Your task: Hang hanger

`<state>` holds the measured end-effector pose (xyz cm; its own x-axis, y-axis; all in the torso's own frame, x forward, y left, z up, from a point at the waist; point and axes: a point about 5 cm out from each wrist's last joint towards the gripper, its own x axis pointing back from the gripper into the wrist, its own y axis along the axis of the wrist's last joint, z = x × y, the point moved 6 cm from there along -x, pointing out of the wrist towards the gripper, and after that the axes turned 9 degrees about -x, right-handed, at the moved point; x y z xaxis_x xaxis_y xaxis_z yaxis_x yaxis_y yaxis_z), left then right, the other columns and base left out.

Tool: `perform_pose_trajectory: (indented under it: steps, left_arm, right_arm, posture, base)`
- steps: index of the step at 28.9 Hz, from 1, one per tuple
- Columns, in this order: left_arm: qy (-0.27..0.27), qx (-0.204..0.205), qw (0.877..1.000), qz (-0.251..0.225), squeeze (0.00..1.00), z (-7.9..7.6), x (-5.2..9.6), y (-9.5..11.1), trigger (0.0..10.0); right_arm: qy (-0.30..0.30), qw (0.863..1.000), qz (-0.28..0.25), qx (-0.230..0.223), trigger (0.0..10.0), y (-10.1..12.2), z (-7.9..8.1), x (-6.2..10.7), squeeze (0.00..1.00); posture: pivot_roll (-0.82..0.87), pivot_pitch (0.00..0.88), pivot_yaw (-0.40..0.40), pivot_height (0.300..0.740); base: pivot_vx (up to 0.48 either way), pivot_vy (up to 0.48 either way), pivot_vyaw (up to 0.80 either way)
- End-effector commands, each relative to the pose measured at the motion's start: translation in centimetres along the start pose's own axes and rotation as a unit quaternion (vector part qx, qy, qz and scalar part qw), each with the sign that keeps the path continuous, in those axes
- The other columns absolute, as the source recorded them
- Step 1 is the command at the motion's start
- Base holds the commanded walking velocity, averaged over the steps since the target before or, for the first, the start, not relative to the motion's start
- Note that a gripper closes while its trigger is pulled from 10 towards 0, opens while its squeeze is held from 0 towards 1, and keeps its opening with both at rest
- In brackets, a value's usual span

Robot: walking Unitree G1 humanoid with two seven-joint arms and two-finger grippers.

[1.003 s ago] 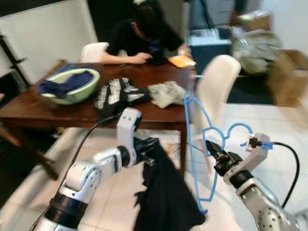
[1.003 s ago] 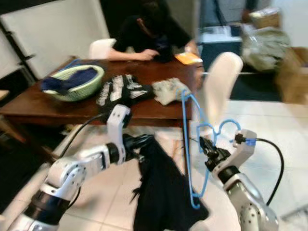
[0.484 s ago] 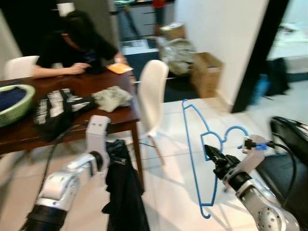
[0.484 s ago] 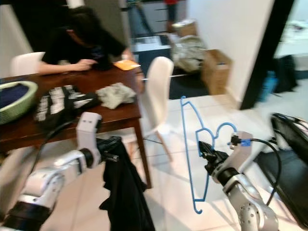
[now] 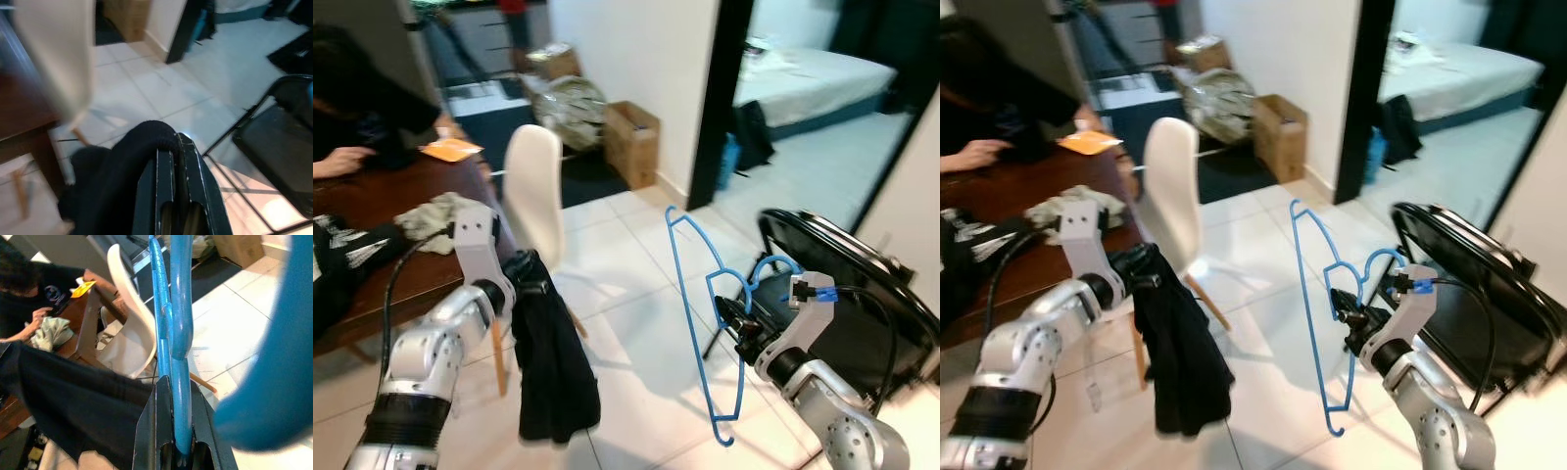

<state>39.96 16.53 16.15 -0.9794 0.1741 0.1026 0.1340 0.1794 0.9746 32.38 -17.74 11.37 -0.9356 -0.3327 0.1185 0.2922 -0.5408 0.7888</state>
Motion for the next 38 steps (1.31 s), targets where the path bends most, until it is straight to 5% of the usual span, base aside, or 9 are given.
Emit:
perform_pose_trajectory:
  steps: [1,9,13,17,24,27,34,36,38]
  left_arm:
    - [-0.009,0.021,0.999,-0.026,0.0,-1.0,-0.6,1.5,10.0]
    - [-0.007,0.106,0.994,-0.034,0.0,-2.6,-2.0,1.8,10.0]
    - [-0.002,0.109,0.994,-0.028,0.0,-2.6,-2.3,1.7,10.0]
    - [0.039,0.005,0.999,0.026,0.0,-1.3,-2.9,-0.2,10.0]
    - [0.044,-0.031,0.997,0.048,0.0,-1.0,-2.8,-1.1,10.0]
    - [0.042,-0.095,0.991,0.088,0.0,-0.2,-1.4,-4.1,10.0]
    - [0.053,-0.086,0.99,0.103,0.0,0.9,1.2,-6.4,10.0]
    - [0.066,-0.052,0.99,0.115,0.0,1.4,3.9,-7.9,10.0]
    - [0.068,-0.041,0.99,0.119,0.0,1.3,4.9,-8.4,10.0]
  right_arm:
    - [0.0,1.0,0.009,0.003,10.0,-0.3,0.0,-0.1,0.0]
    - [0.005,1.0,0.02,0.0,10.0,-0.8,0.1,0.1,0.0]
    - [0.007,1.0,0.022,-0.002,10.0,-0.9,0.1,0.1,0.0]
    - [0.015,1.0,0.026,-0.008,10.0,-1.0,0.4,0.2,0.0]
    - [0.015,1.0,0.026,-0.008,10.0,-1.0,0.5,0.2,0.0]
    - [0.014,1.0,0.026,-0.006,10.0,-1.0,0.5,0.3,0.0]
    - [-0.002,0.999,0.031,0.025,10.0,-1.2,0.2,0.5,0.0]
    - [-0.011,0.992,0.06,0.11,10.0,-1.9,0.6,0.5,0.0]
    - [-0.011,0.987,0.072,0.147,10.0,-2.2,0.8,0.5,0.0]
  posture:
    - [-0.05,0.0,0.064,0.74]
    - [-0.06,0.0,0.072,0.74]
    - [-0.06,0.0,0.077,0.74]
    - [-0.06,0.0,0.086,0.74]
    - [-0.06,0.0,0.088,0.74]
    - [-0.06,0.0,0.089,0.74]
    - [-0.06,0.0,0.08,0.74]
    - [-0.04,0.0,0.041,0.74]
    - [-0.04,0.0,0.041,0.74]
  base:
    - [0.0,0.0,-0.8]
    - [0.0,0.0,-0.8]
    - [0.0,0.0,-0.8]
    - [0.0,0.0,-0.8]
    - [0.0,0.0,-0.8]
    - [0.0,0.0,-0.8]
    - [0.0,0.0,-0.8]
    - [0.0,0.0,-0.8]
    - [0.0,0.0,-0.8]
